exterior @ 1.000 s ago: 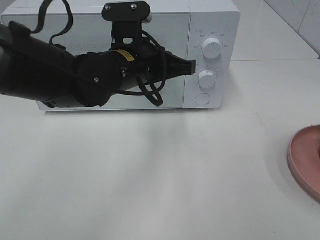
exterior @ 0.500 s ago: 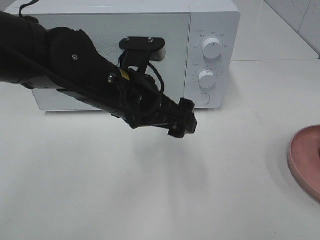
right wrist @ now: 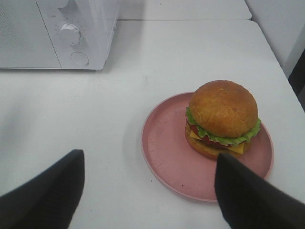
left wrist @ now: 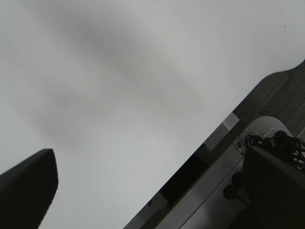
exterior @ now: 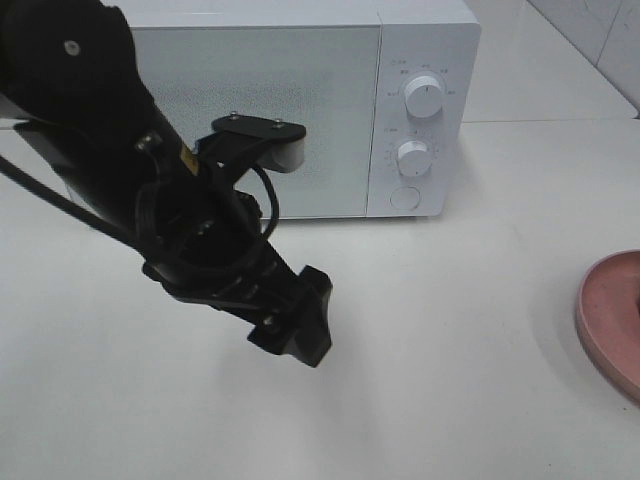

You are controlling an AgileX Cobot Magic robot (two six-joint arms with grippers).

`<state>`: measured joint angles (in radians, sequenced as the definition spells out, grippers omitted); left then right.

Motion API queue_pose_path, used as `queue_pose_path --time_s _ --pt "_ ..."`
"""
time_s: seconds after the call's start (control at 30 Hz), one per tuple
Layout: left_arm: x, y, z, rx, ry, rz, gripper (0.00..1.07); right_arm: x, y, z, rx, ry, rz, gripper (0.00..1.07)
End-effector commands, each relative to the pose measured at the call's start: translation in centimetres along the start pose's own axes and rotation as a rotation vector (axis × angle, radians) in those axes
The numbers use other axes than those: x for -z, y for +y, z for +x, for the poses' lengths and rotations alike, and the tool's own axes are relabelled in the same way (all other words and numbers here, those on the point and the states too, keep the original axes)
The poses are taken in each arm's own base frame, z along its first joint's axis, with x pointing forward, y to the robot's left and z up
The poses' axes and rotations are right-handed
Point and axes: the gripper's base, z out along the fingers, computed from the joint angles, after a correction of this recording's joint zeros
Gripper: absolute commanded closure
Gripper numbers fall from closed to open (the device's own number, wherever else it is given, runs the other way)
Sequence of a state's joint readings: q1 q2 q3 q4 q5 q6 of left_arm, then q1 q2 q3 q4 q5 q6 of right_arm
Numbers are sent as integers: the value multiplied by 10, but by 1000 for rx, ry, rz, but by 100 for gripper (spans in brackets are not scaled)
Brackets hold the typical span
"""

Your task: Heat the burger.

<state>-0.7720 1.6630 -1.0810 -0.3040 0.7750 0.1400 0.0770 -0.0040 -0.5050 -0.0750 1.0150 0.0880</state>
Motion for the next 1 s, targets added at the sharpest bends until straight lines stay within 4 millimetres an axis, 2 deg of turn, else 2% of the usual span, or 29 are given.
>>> queue_pose_path --time_s 0.03,0.07,0.13,0.17,0.2,0.27,0.3,0.37,0.4,0.47,0.5,0.57,0.6,0.67,0.73,0.77,0.8,0.83,0.87,0.93,0.97,1.0 --pt "14 19 3 72 18 -14 9 3 0 1 -16 -35 -1 34" --pt "14 19 3 72 18 -14 9 3 0 1 -16 -35 -1 34" --pt "25 39 7 137 33 -26 9 3 0 1 -16 -35 -1 34" --pt "25 39 7 137 33 -26 9 3 0 1 -16 -35 -1 34" --pt "34 52 11 183 40 -33 9 3 0 1 -16 -35 -1 34" --pt "40 59 13 207 41 -36 9 3 0 1 -16 -35 -1 34" --pt "51 73 20 255 36 -47 9 3 0 1 -16 -35 -1 34" --pt "57 80 24 279 26 -54 9 3 0 1 -16 -35 -1 34" --pt "68 92 36 321 6 -70 9 3 0 1 -16 -35 -1 34" --pt "73 97 42 338 -5 -78 9 3 0 1 -16 -35 -1 34" --pt "84 109 58 388 -33 -100 9 3 0 1 -16 -35 -1 34" --pt "89 114 65 417 -45 -111 9 3 0 1 -16 -35 -1 34" --pt "98 122 80 457 -67 -130 9 3 0 1 -16 -35 -1 34" --pt "103 125 88 482 -81 -141 9 3 0 1 -16 -35 -1 34" --pt "115 128 113 553 -93 -163 9 3 0 1 -16 -35 -1 34" --pt "115 128 113 553 -93 -163 9 3 0 1 -16 -35 -1 34" --pt "120 128 129 584 -91 -184 9 3 0 1 -16 -35 -1 34" --pt "120 128 129 584 -91 -184 9 3 0 1 -16 -35 -1 34" --pt "124 126 145 587 -96 -217 9 3 0 1 -16 -35 -1 34" --pt "126 124 152 593 -101 -235 9 3 0 1 -16 -35 -1 34" --pt "129 118 165 606 -122 -264 9 3 0 1 -16 -35 -1 34" --pt "132 114 169 607 -141 -277 9 3 0 1 -16 -35 -1 34"
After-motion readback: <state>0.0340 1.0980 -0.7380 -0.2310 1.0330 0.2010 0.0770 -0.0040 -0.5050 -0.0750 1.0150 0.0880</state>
